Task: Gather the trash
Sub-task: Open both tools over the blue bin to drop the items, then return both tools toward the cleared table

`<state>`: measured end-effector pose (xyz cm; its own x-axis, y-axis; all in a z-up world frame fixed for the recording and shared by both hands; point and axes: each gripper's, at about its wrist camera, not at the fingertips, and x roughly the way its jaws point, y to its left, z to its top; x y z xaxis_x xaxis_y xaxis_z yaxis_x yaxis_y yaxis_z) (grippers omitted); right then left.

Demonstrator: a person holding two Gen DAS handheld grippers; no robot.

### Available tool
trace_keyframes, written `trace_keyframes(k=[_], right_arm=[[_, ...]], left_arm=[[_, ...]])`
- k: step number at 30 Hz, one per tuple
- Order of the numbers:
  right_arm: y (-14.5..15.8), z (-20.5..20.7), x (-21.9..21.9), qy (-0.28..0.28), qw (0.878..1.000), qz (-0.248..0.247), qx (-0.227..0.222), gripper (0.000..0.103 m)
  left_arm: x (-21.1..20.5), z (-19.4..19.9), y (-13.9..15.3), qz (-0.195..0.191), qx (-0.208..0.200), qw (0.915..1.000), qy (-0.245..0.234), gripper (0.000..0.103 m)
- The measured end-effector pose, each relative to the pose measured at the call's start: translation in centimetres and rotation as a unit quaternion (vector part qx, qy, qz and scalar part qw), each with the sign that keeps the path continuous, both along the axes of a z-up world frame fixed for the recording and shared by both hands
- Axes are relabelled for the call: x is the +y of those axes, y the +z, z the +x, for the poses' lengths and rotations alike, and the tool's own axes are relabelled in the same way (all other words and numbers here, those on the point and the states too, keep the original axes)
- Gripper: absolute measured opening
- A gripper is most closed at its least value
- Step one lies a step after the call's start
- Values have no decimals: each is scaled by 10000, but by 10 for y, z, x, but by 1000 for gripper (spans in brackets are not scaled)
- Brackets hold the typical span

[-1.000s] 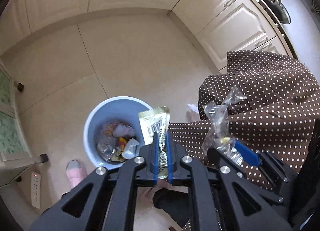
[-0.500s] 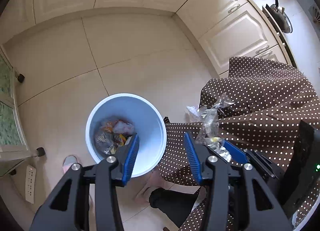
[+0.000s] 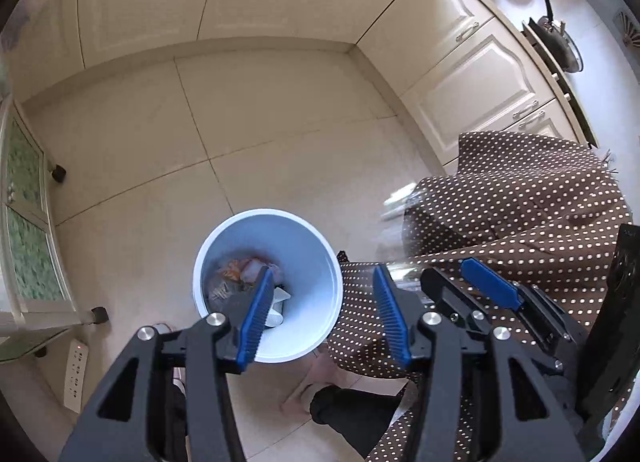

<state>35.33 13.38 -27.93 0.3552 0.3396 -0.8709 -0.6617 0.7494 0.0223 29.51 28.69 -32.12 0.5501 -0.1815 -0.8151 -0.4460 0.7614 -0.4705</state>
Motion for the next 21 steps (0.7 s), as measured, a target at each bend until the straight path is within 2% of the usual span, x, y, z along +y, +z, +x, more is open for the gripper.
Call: trace_keyframes(k=[5, 8, 11, 14, 18, 21], right_arm=[[27, -15, -15, -52, 9997, -22, -228, 52], [56, -31, -34, -156, 9987, -11, -487, 56], [89, -53, -59, -333, 9962, -1, -804, 61], [121, -76, -90, -551, 9922, 38, -1121, 63], [161, -112, -134, -846, 9851, 135, -1492, 69], [187, -139, -166, -1041, 9785, 240, -1762, 72]], left_arm=[[-10, -8, 27, 247, -144, 9995, -123, 53], [-23, -17, 53, 490, -315, 9979, -267, 54], [-40, -33, 89, 988, -605, 9925, -381, 56], [-60, -53, 120, 1244, -868, 9868, -567, 58], [-92, -84, 158, 1741, -1113, 9750, -813, 59], [-116, -109, 183, 1806, -1377, 9687, -1006, 59]])
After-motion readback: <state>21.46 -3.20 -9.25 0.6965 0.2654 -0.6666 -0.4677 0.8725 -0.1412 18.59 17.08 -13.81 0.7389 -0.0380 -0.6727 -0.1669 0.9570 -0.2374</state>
